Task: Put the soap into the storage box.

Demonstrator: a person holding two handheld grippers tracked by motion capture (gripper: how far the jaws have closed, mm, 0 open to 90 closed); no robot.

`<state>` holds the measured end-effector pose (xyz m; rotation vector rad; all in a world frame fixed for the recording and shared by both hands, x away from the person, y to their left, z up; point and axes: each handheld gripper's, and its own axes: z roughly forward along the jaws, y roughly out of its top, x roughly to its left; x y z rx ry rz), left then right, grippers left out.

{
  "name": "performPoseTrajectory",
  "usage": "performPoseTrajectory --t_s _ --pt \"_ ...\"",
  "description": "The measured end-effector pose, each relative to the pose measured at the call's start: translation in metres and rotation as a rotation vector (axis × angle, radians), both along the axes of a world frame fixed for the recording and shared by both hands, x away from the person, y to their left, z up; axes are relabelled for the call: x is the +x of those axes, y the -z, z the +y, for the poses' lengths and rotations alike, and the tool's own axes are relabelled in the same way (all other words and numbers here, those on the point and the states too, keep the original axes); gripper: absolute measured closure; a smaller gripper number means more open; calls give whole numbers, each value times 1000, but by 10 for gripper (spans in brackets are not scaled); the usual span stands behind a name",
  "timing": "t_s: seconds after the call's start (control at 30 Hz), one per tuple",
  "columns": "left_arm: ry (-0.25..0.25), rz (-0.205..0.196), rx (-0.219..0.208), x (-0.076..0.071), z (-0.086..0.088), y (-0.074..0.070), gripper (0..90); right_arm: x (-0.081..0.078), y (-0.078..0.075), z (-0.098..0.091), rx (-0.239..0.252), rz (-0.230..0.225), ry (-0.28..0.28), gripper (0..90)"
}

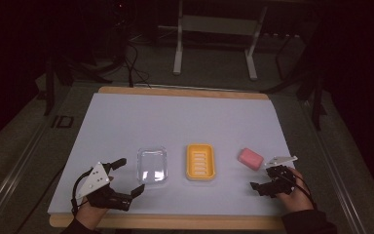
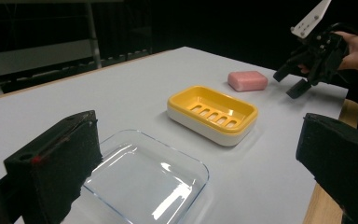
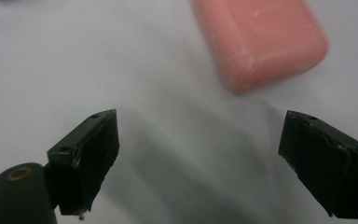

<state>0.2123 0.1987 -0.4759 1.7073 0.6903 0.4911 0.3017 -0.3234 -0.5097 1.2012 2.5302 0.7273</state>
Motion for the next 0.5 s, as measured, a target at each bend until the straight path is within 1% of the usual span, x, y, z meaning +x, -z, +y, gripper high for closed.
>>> performPoseTrajectory --t_s 0.03,0.1,0.13,0.17,0.2,0.23,0.27,0.3,0.33,0.37,0.4,0.43,0.47,0.5 --pt "0 0 0 0 0 0 2 0 -1 1 -11 21 -3 118" --pt "3 0 3 1 0 0 2 0 -3 2 -31 37 -3 118" --pt "3 0 3 1 0 0 2 0 -3 2 -31 37 -3 118" --pt "3 0 2 1 0 0 2 0 -4 2 -39 47 -5 120" --pt "3 0 1 1 -1 0 2 1 -5 2 -51 89 6 126" --pt "3 0 1 1 0 0 1 1 -5 2 -51 89 6 126" --pt "3 0 2 1 0 0 2 3 -5 2 -58 137 7 132" --pt "3 0 2 0 0 0 2 3 -5 3 -64 157 4 134" --pt "2 0 1 0 0 0 2 3 -5 3 -64 157 4 134" --pt "2 0 0 0 0 0 1 5 -6 5 -90 206 -10 134" --pt "2 1 0 1 0 0 1 6 -6 6 -101 228 -11 134" --pt "3 2 2 1 0 0 1 6 -6 6 -101 228 -11 134" --pt "3 2 2 1 0 0 2 7 -7 7 -118 265 -24 132" --pt "3 1 2 1 0 0 2 8 -7 8 -134 287 -38 132"
